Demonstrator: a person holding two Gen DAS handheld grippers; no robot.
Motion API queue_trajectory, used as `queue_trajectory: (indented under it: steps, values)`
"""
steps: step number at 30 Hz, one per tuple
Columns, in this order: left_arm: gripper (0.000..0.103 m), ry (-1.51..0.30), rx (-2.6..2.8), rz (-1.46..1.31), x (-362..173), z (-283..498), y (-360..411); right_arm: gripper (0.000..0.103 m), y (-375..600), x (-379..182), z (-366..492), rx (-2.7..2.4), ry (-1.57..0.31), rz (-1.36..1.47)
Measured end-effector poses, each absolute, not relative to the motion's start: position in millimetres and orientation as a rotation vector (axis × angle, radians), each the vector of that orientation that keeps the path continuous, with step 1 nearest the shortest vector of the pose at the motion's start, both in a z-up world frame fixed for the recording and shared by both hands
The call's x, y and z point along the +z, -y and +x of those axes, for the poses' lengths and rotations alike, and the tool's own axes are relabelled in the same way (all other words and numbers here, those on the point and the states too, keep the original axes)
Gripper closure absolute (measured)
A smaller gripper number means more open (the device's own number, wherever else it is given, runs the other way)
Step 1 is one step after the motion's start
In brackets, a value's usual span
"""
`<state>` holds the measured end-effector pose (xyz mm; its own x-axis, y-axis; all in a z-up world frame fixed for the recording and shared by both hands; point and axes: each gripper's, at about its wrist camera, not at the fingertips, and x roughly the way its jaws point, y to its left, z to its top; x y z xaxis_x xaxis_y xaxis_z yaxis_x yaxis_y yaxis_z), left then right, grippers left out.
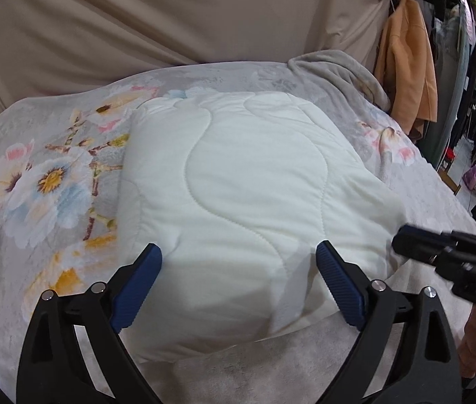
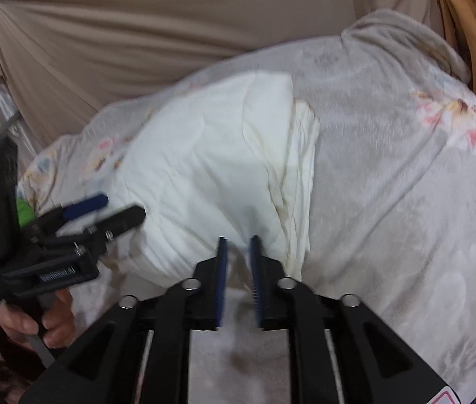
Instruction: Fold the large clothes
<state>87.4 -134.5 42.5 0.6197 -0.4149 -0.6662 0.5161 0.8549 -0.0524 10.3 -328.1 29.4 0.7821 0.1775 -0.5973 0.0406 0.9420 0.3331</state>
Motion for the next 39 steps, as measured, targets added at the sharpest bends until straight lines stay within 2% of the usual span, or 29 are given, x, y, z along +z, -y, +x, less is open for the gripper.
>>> queue_trajectory:
  steps: [2, 4, 6, 10, 11, 18, 24, 31, 32, 34, 36, 38, 39]
  values:
    - [0.012, -0.738, -0.536, 0.111, 45.9, 91.4, 123.4, 0.057, 327.8, 32.8, 19.7, 0.063, -0.662, 0.333]
    - [0.011, -0.763, -0.54, 0.04, 49.9, 100.1, 104.3, 0.053, 325.8, 32.7, 31.0, 0.018, -0.672, 0.319]
    - [0.009, -0.789, -0.54, -0.041, 51.3, 111.4, 85.2, 0.045, 328.7, 26.0, 44.5, -0.011, -0.696, 0.324]
    - [0.008, -0.845, -0.481, -0.148, 42.9, 142.1, 51.3, 0.039, 337.1, 2.6, 60.9, 0.003, -0.754, 0.365]
    - [0.008, -0.861, -0.474, -0.162, 39.3, 148.0, 46.5, 0.034, 336.8, -2.1, 61.1, -0.006, -0.764, 0.364]
    - [0.008, -0.926, -0.538, -0.186, 21.2, 158.3, 45.7, 0.031, 354.7, -31.1, 68.5, 0.079, -0.821, 0.508]
    - [0.005, -0.974, -0.639, -0.196, 6.0, 170.4, 67.0, 0.025, 356.1, -34.5, 75.1, 0.127, -0.842, 0.537]
    - [0.005, -0.987, -0.672, -0.18, 2.6, 181.6, 92.4, 0.022, 357.3, -34.7, 93.3, 0.196, -0.863, 0.583]
    - [0.005, -0.986, -0.67, -0.175, 4.1, 181.9, 94.7, 0.022, 356.4, -33.9, 96.3, 0.201, -0.865, 0.585]
    - [0.005, -0.973, -0.676, -0.149, 10.5, 178.9, 100.6, 0.031, 356.6, -30.1, 102.0, 0.211, -0.859, 0.589]
    - [0.013, -0.934, -0.672, -0.103, 20.5, 173.1, 106.0, 0.05, 352.3, -18.4, 100.0, 0.199, -0.827, 0.57]
    - [0.025, -0.882, -0.676, -0.067, 36.2, 166.9, 109.6, 0.061, 344.5, -2.8, 95.4, 0.166, -0.791, 0.514]
    - [0.028, -0.845, -0.678, -0.048, 47.0, 162.8, 110.9, 0.065, 340.0, 5.3, 92.0, 0.155, -0.768, 0.493]
